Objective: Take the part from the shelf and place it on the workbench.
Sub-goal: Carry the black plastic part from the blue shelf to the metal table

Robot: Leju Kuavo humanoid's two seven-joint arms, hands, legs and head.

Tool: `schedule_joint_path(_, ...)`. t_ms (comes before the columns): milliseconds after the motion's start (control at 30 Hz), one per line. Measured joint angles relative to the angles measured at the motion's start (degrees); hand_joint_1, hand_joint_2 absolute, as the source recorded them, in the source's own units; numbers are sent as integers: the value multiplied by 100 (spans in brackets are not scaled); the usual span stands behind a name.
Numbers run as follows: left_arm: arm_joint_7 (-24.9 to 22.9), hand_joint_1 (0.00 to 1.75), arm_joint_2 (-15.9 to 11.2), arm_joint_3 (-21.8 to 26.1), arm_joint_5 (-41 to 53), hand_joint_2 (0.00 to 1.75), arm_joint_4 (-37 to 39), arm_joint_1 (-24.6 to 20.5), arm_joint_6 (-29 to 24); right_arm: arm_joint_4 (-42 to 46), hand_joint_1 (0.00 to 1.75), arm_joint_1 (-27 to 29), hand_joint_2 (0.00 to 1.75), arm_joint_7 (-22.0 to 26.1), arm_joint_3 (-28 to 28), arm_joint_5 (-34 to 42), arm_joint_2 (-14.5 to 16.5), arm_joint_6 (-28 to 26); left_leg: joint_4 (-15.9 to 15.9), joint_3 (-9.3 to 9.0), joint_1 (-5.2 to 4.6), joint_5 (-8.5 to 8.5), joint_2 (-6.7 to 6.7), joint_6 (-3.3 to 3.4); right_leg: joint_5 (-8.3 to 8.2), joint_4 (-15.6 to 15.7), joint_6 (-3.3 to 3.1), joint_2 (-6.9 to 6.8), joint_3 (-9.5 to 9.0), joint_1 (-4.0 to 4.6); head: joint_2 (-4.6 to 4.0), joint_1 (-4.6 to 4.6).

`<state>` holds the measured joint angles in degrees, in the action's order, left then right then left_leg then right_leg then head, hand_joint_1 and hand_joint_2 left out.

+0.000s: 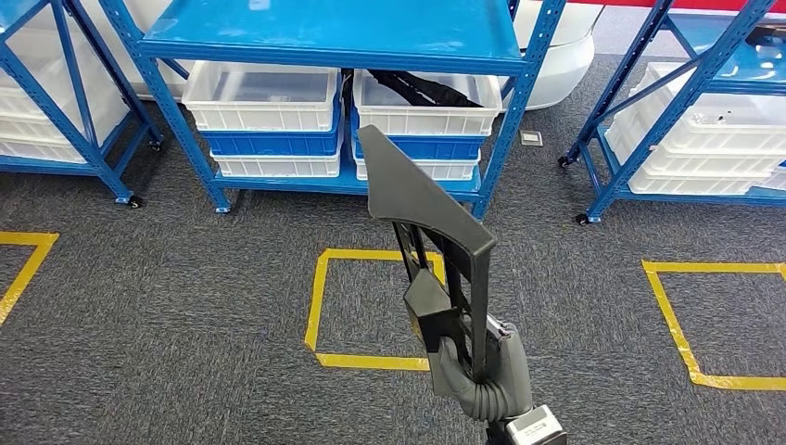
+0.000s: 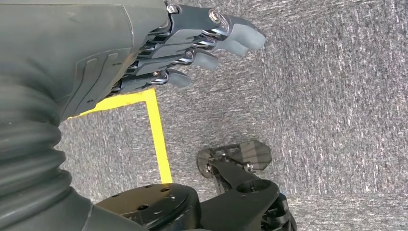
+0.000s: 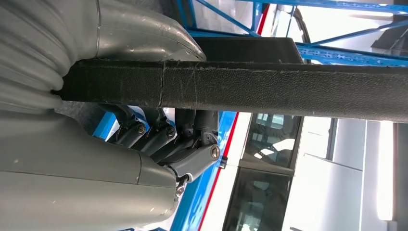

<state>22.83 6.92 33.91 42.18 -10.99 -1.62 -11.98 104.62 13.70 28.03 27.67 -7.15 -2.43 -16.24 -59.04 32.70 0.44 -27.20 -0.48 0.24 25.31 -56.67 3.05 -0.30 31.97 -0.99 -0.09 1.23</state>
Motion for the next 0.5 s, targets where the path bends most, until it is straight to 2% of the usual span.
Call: schedule_joint_path(500, -2, 0, 8, 32, 46, 175, 0, 0, 0, -42, 175, 0, 175, 42, 1, -172, -3, 6, 0, 3, 23, 20, 5, 1, -6, -34, 9, 1, 22, 26, 0, 2)
